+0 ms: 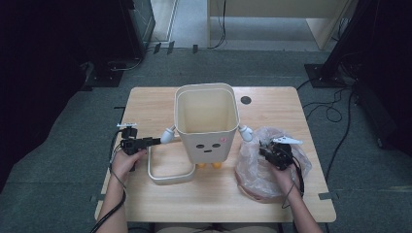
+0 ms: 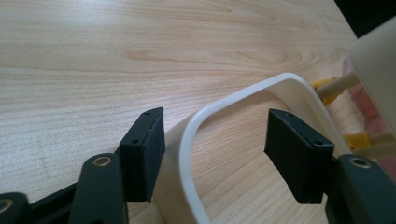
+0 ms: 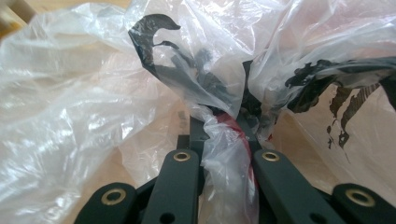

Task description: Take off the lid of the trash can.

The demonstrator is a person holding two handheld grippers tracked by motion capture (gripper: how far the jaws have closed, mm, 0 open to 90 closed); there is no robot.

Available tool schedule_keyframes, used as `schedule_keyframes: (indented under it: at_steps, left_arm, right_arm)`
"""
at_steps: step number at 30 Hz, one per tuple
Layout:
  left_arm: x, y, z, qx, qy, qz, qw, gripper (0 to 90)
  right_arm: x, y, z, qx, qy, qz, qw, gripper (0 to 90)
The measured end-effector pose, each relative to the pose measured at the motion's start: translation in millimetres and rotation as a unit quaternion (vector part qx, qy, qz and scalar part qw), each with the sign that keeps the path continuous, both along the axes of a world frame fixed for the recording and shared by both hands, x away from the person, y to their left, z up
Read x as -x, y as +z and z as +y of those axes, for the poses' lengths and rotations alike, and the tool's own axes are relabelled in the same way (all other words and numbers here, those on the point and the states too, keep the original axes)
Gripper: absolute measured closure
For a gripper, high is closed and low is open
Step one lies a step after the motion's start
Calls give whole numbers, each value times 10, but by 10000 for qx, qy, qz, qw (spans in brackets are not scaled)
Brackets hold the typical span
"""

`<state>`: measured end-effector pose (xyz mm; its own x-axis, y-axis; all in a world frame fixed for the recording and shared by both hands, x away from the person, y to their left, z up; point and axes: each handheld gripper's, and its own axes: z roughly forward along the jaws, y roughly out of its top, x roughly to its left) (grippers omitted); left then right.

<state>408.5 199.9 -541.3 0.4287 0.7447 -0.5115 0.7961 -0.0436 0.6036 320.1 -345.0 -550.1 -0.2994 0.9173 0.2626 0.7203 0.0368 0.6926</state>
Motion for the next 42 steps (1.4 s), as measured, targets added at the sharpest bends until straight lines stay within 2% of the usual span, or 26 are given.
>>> schedule_keyframes:
  at_steps: [3,6,10,12,17,20,22,26,30,32,36,42]
  left_arm:
    - [6,-16,9,40,55,61,10000,390]
    - [17,-35,6,-84,11,62,9999,389]
    - [9,-39,24,48,14,-19,10000,385]
    - [-1,-40,31,116,93,-6,9999,385]
    - [23,-40,8,-23,35,-78,10000,385]
    - [14,-49,24,106,94,-6,9999,377]
    - [6,-60,25,125,106,58,9998,370]
    - [13,-75,-1,-14,75,136,9999,360]
    - [31,-56,-10,-113,71,36,9999,355]
    - [28,-50,7,-132,91,-5,9999,355]
    - [34,-53,32,-91,182,14,9998,356]
    - [41,-64,29,-210,133,19,9997,355]
  right_arm:
    - [-12,38,-36,-265,-63,130,9995,849]
    - [-25,83,-58,-464,-62,206,9987,851]
    - [-45,198,-71,-567,-46,294,9979,854]
    - [-55,288,-67,-605,-39,304,9977,854]
    - [-55,454,-133,-620,-25,319,9976,854]
    - [-51,534,-206,-717,-103,377,9967,854]
    - [-52,600,-240,-811,-234,493,9952,854]
    - [-57,725,-280,-874,-227,554,9944,854]
    - [-47,858,-309,-841,-214,556,9947,854]
    - [-40,917,-332,-815,-238,597,9946,854]
    - [-31,1012,-391,-958,-259,624,9931,854]
    - [-21,1171,-432,-950,-196,546,9938,854]
